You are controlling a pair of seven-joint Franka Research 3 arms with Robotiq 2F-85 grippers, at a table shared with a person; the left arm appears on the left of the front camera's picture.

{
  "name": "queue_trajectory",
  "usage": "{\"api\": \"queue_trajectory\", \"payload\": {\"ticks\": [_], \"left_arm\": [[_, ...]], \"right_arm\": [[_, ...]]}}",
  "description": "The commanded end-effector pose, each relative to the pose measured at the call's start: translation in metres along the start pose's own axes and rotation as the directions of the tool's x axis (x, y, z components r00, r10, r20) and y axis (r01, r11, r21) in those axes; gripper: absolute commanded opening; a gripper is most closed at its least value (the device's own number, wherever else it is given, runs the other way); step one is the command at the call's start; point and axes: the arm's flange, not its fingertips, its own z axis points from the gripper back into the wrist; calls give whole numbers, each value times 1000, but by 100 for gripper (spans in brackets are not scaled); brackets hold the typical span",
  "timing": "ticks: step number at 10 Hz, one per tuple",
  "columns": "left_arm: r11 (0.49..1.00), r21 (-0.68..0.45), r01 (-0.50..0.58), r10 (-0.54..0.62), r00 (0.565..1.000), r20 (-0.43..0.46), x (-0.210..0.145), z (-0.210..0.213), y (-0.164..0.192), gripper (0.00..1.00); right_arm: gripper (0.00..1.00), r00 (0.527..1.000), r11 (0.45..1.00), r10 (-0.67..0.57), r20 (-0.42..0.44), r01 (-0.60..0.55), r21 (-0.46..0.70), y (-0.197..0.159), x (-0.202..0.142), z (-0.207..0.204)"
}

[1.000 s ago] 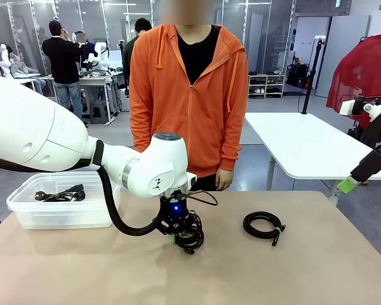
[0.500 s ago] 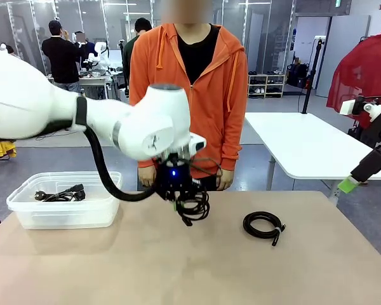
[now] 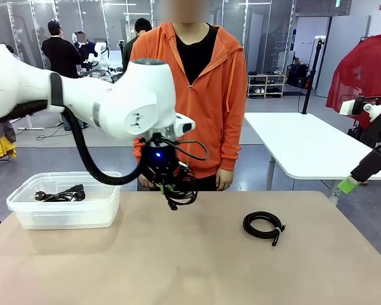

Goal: Organize and store the cables.
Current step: Place the USB Extension Cable into the Organizing box.

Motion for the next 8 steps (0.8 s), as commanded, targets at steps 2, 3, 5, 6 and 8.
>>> {"api": "queue_trajectory", "payload": {"ticks": [2, 3, 5, 6, 8], "left_arm": [[987, 13, 163, -162, 986, -48, -27, 56, 92, 0], [986, 65, 156, -154, 988, -26, -30, 67, 129, 0], [995, 54, 86, -87, 996, 18, -39, 74, 191, 0], [994, 27, 105, -105, 994, 7, -47, 74, 214, 0], [992, -11, 127, -127, 992, 28, -53, 73, 232, 0]], "right_arm": [[100, 1000, 1000, -4, -8, 4, -3, 0, 0, 0], [100, 1000, 1000, -4, -8, 4, -3, 0, 0, 0], [100, 1000, 1000, -4, -8, 4, -3, 0, 0, 0], [100, 1000, 1000, -4, -8, 4, -3, 0, 0, 0], [100, 1000, 1000, -4, -8, 4, -3, 0, 0, 0]]}}
